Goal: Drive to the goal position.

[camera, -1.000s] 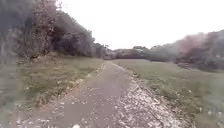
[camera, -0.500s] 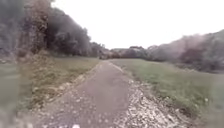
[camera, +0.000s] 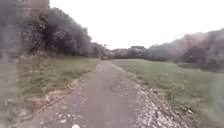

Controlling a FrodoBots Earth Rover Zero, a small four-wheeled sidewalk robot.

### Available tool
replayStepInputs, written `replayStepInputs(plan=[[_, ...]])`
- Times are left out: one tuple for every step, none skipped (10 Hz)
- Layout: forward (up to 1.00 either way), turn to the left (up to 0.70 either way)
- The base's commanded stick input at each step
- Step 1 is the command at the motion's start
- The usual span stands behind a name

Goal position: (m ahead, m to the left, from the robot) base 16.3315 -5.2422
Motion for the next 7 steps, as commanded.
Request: replayStepInputs(plan=[[1.00, 0.00], [1.00, 0.00], [1.00, 0.00], [1.00, 0.00], [1.00, 0.00], [1.00, 0.00], [1.00, 0.00]])
